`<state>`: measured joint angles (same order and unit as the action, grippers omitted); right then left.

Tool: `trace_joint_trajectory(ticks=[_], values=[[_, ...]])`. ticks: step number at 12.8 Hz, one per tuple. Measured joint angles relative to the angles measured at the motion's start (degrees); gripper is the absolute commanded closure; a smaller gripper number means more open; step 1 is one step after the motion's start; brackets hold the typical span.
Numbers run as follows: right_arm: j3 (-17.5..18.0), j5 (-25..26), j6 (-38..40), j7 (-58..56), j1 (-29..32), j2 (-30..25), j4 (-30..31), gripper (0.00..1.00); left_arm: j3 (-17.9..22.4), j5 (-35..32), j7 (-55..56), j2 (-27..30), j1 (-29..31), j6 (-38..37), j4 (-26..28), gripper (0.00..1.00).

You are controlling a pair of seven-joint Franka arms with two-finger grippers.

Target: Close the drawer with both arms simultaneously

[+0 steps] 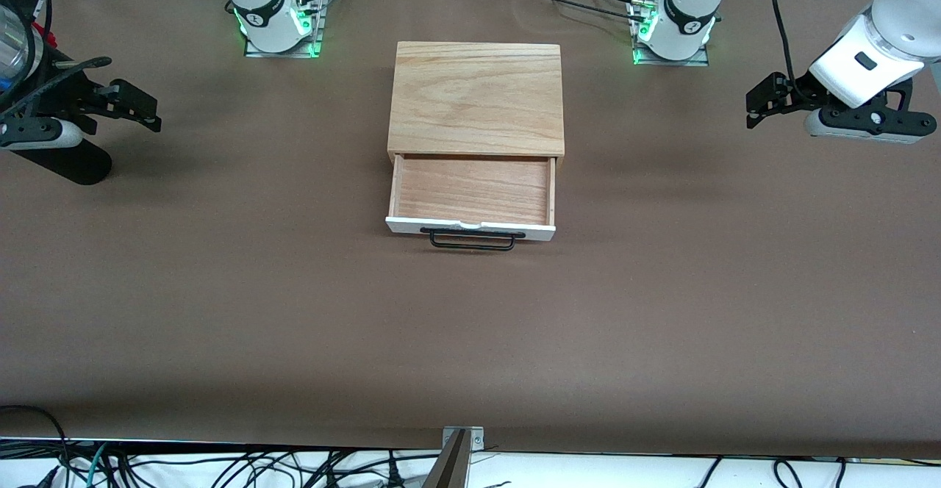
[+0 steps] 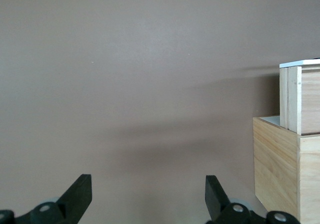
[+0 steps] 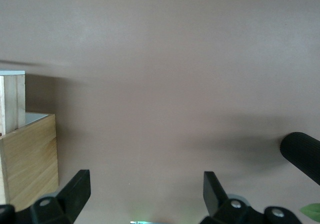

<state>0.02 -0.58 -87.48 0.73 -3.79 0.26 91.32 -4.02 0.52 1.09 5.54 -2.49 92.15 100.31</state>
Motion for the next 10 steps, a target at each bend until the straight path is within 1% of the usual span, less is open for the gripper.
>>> trace_joint_trajectory(ticks=[6,10], values=[[0.5,-0.1,0.0,0.0,-0.1,0.0,0.0,0.0,0.0,0.0,0.0,-0.1,0.0,0.0,0.1,0.0],[0.5,-0.1,-0.2,0.0,-0.1,0.0,0.0,0.0,-0.3,0.0,0.0,-1.1,0.0,0.0,0.2,0.0]])
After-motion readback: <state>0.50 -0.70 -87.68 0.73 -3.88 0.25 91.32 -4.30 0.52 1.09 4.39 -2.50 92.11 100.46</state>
